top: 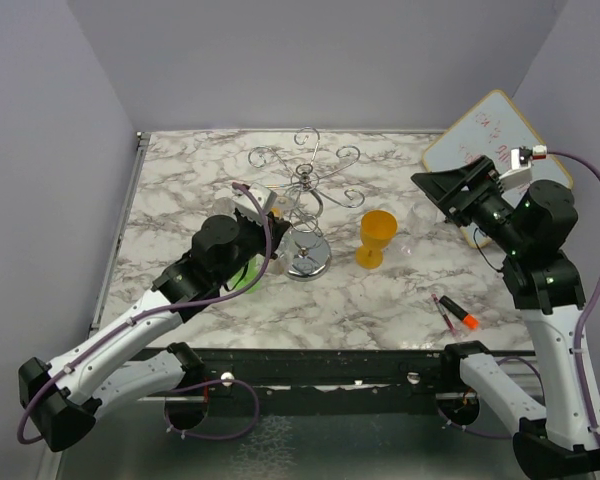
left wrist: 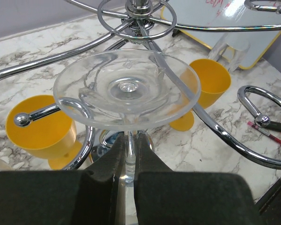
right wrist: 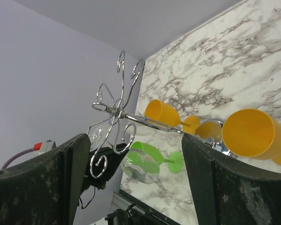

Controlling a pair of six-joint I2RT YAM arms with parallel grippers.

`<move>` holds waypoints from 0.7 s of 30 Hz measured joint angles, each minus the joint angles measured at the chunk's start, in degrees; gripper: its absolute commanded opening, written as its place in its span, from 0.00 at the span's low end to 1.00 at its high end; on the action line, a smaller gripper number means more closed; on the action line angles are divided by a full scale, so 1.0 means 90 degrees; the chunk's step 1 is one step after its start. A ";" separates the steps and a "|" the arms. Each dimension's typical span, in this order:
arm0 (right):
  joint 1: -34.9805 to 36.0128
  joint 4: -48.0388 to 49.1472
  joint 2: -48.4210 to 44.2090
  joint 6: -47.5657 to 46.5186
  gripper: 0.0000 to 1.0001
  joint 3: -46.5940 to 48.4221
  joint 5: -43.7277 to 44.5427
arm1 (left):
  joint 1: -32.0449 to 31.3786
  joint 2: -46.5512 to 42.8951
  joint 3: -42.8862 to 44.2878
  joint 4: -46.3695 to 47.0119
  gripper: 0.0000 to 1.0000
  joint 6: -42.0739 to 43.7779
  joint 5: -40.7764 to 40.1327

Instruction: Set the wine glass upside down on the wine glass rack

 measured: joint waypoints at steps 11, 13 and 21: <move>0.0000 0.1056 0.0673 -0.0345 0.85 -0.0338 -0.1481 | 0.0641 -0.0049 -0.0614 0.1205 0.00 0.0121 0.1171; 0.0000 0.1341 0.0959 -0.0325 0.85 -0.0391 -0.1724 | 0.0719 -0.0073 -0.0692 0.1341 0.00 0.0136 0.1328; 0.0000 0.2225 0.2127 -0.0100 0.82 -0.0279 -0.2164 | 0.0838 -0.0175 -0.0884 0.1710 0.00 0.0253 0.1598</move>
